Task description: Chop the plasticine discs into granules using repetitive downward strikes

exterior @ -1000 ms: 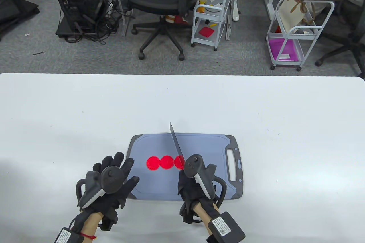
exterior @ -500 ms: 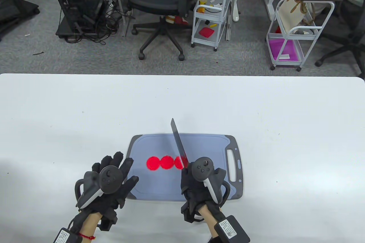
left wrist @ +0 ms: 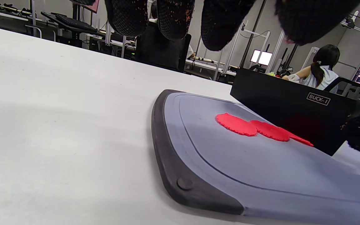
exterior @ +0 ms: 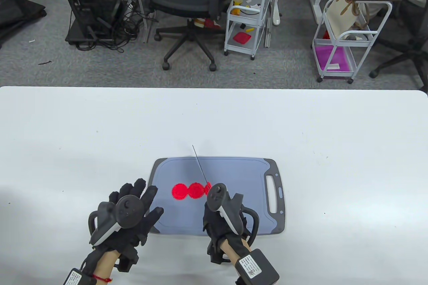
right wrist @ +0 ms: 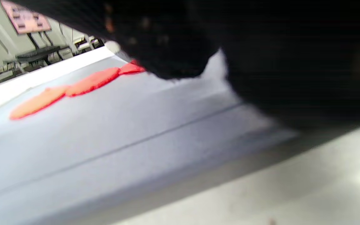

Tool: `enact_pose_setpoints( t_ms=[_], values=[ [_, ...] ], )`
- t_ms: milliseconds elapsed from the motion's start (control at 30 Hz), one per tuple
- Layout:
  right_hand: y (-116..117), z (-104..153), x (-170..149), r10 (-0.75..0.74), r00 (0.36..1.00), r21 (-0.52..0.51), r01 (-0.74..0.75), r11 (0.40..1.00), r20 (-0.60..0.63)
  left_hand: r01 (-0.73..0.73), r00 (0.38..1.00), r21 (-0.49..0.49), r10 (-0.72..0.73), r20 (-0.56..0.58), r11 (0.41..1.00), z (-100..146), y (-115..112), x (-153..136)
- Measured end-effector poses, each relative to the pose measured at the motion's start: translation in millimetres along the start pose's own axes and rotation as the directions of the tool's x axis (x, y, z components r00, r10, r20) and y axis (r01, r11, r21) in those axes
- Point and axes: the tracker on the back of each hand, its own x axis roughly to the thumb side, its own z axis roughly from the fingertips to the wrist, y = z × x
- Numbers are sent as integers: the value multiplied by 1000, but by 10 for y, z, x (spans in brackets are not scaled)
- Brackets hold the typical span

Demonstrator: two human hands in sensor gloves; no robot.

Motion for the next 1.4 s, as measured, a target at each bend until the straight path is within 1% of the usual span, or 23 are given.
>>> enact_pose_setpoints(
  t_ms=[67, 200, 233, 300, 333, 433, 500, 600, 700, 800, 867, 933, 1000, 1100, 1200, 1300, 1400],
  values=[
    [-3, -37, -105, -93, 995, 27, 93, 995, -24, -7, 1000, 4, 7, 5, 1000, 0, 5, 5],
    [-3, -34, -159, -152, 988, -8, 152, 988, 2, -5, 1000, -2, 5, 0, 1000, -17, -5, -7],
    [-16, -26, -154, -144, 990, -9, 144, 989, 8, 1, 1000, -8, -1, -2, 1000, -21, -9, -13],
    [-88, -3, -121, -150, 988, -73, 152, 986, 34, 13, 1000, -5, -13, -11, 1000, -18, -8, -33],
    [-125, 3, -97, -141, 989, -89, 144, 986, 41, 15, 1000, -3, -15, -15, 1000, -17, -6, -38],
    [-126, 22, -46, -123, 990, -48, 126, 991, 64, 12, 1000, -4, -12, -14, 1000, -14, -6, -36],
    [-93, 32, -9, -51, 997, -48, 54, 997, 65, 17, 1000, -8, -17, -11, 1000, -17, -12, -29],
    [-32, 18, 21, 30, 998, -50, -27, 998, 50, 21, 1000, -9, -21, -10, 1000, -15, -14, -24],
    [-24, -9, 74, 55, 998, 4, -55, 998, 18, 14, 1000, -11, -14, -10, 1000, -17, -18, -27],
    [-4, 3, 111, 99, 995, -5, -99, 995, 25, 8, 1000, -16, -8, -10, 1000, -18, -17, -22],
    [32, -4, 36, 19, 999, -39, -17, 999, 33, 6, 1000, -20, -6, -7, 1000, -13, -18, -16],
    [34, -38, -62, -88, 996, 3, 88, 996, -4, 0, 1000, -11, 0, 0, 1000, -5, -6, -10],
    [40, -50, -114, -146, 989, 11, 146, 989, -5, -9, 1000, -10, 9, -1, 1000, -9, -6, -15],
    [-6, -80, -115, -158, 987, 26, 158, 987, -6, 0, 1000, -17, 0, -7, 1000, -17, -9, -26],
    [-79, -68, -79, -135, 991, -22, 136, 991, 21, 1, 1000, -12, -1, -15, 1000, -7, -5, -48],
    [-99, -29, -28, -84, 995, -26, 85, 996, 56, -2, 1000, -16, 2, -14, 1000, -11, -4, -45],
    [-58, -12, 25, -18, 998, -20, 19, 1000, 52, 12, 1000, -21, -12, -10, 1000, -12, -16, -26]
  ],
)
